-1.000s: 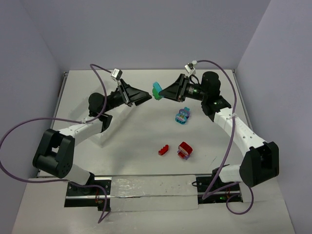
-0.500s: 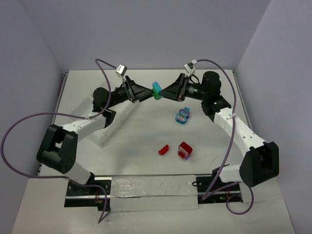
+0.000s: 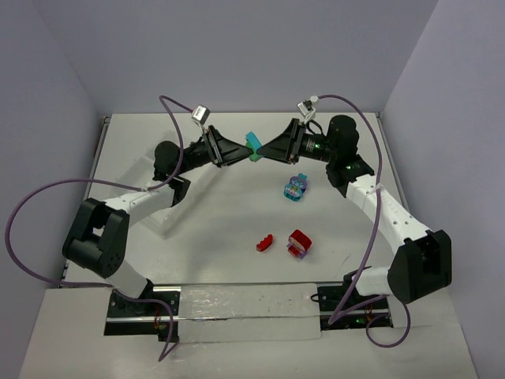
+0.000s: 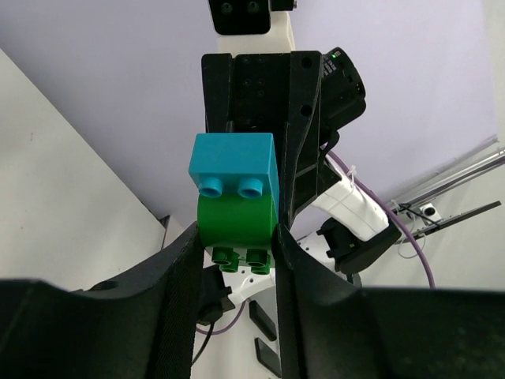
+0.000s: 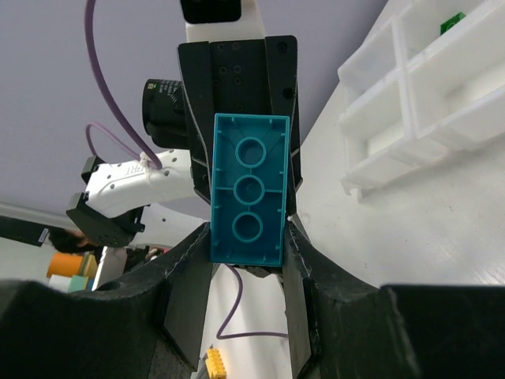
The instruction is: Sort the legos into containers by color
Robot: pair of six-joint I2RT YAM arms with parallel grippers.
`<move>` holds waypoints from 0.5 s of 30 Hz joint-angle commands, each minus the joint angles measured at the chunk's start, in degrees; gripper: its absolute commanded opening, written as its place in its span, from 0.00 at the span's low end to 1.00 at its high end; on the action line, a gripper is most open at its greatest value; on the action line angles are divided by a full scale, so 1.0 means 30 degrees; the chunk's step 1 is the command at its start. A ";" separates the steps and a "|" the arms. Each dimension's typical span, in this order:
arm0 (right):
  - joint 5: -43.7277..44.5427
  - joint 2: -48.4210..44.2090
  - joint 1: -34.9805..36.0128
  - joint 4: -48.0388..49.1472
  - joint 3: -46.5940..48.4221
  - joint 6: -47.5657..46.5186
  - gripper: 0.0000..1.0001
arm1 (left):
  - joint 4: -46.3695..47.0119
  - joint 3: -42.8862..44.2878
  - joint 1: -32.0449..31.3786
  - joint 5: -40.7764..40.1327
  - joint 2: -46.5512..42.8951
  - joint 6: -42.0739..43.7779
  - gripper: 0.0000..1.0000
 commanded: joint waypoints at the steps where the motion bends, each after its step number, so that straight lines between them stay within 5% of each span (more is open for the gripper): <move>1: 0.0068 -0.0675 0.0021 0.0898 -0.0112 0.0006 0.00 | 0.1255 0.0595 -0.0134 0.0328 -0.0196 0.0310 0.26; 5: 0.0071 -0.0753 -0.0087 0.1010 -0.0300 0.0165 0.00 | 0.1418 0.0571 -0.0099 0.0706 -0.0173 0.0198 0.00; 15: -0.0821 -0.1327 -0.1651 0.3409 -0.1351 0.2014 0.00 | 0.0155 -0.1259 0.0560 0.0691 -0.2154 0.1440 0.00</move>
